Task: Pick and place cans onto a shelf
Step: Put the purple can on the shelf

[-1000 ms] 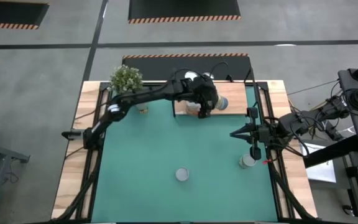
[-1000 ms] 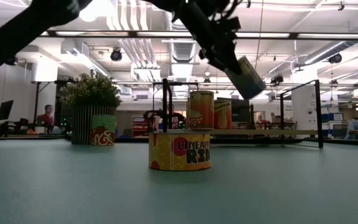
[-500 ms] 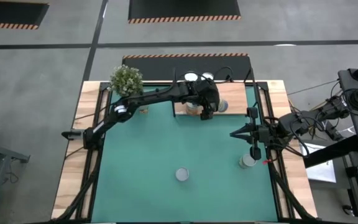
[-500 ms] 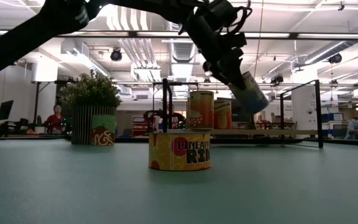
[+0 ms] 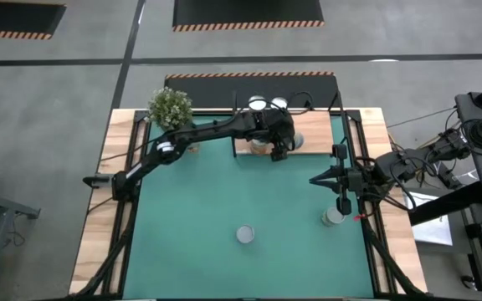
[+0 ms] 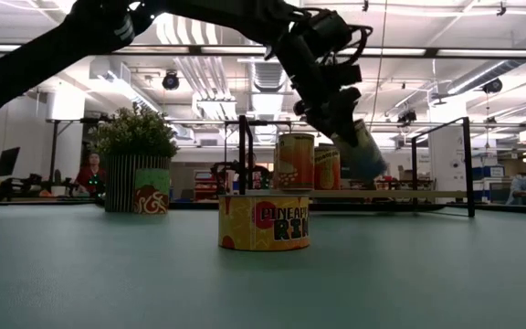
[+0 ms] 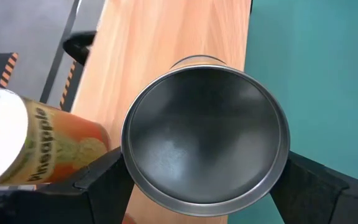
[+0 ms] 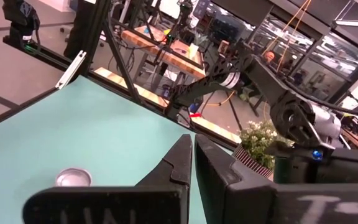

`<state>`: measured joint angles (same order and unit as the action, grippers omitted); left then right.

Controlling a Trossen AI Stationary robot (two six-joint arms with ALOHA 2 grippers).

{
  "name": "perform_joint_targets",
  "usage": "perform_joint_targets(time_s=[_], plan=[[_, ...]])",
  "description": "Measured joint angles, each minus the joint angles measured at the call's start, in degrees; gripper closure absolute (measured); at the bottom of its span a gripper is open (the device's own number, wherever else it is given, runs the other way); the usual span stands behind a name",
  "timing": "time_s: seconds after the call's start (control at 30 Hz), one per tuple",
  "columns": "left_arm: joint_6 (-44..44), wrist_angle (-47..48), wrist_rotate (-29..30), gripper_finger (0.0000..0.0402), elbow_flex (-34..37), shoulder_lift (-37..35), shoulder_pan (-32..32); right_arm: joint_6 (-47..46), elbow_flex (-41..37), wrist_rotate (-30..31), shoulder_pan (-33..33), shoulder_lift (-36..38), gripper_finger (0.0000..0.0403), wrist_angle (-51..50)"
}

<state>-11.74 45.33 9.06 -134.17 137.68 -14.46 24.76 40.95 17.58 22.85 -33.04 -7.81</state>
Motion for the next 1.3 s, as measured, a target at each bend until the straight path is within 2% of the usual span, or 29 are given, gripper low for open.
perform_joint_targets(time_s=[0.97,1.3], plan=[[0.09,-1.17,0.66,0.0098,-0.04,1.88,-0.44,-0.14,0.0,0.46,0.0,0.0,0.0394,-0.46],[-0.01,-1.34,0.74,0.0057,-0.04,1.91,-0.5,-0.12,0.0,0.46,0.02,0.0,0.0394,-0.48]])
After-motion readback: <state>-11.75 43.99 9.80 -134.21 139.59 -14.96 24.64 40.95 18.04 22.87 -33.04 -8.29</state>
